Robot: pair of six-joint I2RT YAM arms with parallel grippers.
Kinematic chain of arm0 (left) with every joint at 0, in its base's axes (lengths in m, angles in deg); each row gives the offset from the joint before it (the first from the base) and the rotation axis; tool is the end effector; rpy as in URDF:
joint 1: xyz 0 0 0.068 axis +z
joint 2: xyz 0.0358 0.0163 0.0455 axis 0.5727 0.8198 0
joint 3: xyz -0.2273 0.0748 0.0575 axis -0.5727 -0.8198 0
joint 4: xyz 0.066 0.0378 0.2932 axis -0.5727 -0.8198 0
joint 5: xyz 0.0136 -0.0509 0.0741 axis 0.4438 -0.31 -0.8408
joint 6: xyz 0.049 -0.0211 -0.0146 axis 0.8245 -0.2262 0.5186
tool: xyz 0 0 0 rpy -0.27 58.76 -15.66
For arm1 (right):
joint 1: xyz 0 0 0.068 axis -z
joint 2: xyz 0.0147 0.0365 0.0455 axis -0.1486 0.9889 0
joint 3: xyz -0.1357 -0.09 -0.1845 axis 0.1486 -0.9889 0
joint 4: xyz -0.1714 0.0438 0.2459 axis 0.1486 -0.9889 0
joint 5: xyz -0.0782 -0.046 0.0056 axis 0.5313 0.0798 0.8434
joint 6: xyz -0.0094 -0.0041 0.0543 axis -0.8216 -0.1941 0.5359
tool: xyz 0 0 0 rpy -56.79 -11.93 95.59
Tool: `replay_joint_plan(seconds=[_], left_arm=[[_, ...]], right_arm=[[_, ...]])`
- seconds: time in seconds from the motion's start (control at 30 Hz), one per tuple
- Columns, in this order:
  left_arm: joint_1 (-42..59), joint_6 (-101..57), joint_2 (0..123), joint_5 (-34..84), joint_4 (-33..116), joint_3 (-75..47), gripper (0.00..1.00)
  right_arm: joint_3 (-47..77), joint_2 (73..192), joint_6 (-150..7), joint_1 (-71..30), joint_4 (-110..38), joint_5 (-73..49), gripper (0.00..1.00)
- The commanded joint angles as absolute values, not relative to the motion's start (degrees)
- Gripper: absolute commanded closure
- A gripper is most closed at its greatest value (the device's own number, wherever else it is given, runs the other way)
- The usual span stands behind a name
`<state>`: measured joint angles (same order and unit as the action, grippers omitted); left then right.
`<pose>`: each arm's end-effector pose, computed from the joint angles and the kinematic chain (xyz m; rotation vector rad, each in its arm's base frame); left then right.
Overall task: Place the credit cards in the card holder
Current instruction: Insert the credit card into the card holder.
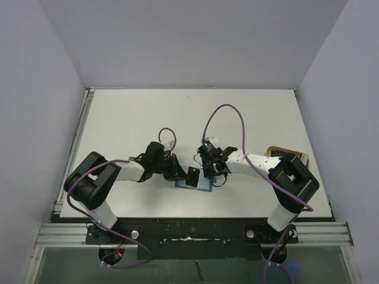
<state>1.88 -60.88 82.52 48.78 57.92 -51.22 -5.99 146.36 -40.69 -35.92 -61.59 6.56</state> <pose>0.2521 -0.1881 0.0497 -0.0743 2.6004 -1.3014 0.2500 0.2356 0.1050 -0.1079 2.7050 0.1824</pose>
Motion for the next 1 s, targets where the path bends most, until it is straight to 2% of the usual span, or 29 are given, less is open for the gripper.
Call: replay_joint_plan(seconds=[0.0, 0.23, 0.57, 0.97], left_arm=[[1.3, -60.7, 82.4, 46.2, 55.4, -49.6, 1.0], [0.7, -64.1, 82.8, 45.4, 56.7, -50.2, 1.0], [0.1, -65.2, 78.6, 40.4, 49.1, -50.3, 1.0], [-0.9, -68.2, 79.8, 40.3, 50.8, -50.5, 1.0]], right_arm=[[-6.8, 143.7, -40.4, -36.1, -60.2, 8.8, 0.79], [-7.3, 143.6, -40.0, -36.2, -60.0, 8.9, 0.79], [-7.4, 143.2, -39.8, -36.2, -60.1, 9.3, 0.79], [-8.1, 142.8, -39.3, -36.2, -59.9, 9.4, 0.79]])
